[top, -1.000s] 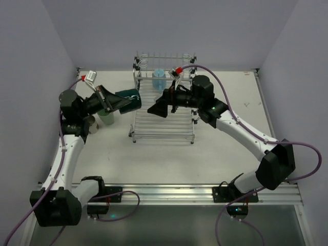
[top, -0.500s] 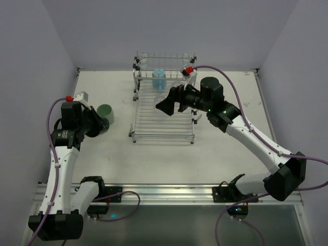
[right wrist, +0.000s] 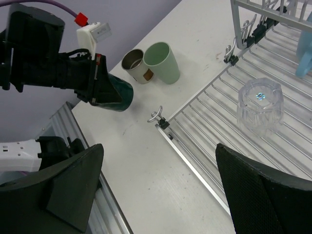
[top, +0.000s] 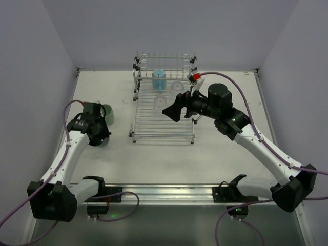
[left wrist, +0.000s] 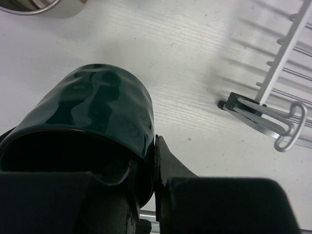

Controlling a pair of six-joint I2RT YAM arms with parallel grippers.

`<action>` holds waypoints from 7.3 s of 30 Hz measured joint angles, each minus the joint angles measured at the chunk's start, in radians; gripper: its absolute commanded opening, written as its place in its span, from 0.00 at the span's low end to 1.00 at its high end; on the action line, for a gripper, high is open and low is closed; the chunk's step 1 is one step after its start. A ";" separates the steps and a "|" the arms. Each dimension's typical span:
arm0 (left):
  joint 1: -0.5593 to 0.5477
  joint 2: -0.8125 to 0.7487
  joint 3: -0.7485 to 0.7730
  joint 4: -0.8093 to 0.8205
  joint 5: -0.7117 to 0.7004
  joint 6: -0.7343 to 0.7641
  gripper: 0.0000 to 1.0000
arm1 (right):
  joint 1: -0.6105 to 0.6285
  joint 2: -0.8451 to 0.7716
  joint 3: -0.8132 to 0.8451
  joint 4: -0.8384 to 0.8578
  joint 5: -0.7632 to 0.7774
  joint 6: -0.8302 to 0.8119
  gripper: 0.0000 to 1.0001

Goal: Unload the cups from the dish rack

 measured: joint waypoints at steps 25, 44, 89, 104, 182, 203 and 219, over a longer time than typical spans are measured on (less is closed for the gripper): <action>-0.054 0.330 -0.001 0.143 -0.013 0.002 0.00 | 0.000 -0.082 -0.071 -0.043 0.073 -0.052 0.99; -0.055 0.309 0.000 0.159 -0.043 0.004 0.55 | -0.001 -0.108 -0.088 -0.041 0.077 -0.065 0.99; -0.596 0.838 0.746 0.345 -0.299 -0.123 0.94 | -0.029 -0.258 -0.164 -0.096 0.230 -0.054 0.99; -0.651 0.822 0.702 0.363 -0.458 -0.129 1.00 | -0.039 -0.252 -0.183 -0.091 0.227 -0.055 0.99; -0.576 0.858 0.690 0.324 -0.435 -0.180 0.00 | -0.092 -0.322 -0.248 -0.084 0.206 -0.035 0.99; -0.473 0.107 0.243 0.614 0.170 -0.204 0.00 | -0.254 -0.164 -0.351 0.259 -0.204 0.217 0.87; -0.355 0.060 -0.145 1.209 0.622 -0.521 0.00 | -0.270 -0.106 -0.422 0.662 -0.459 0.439 0.80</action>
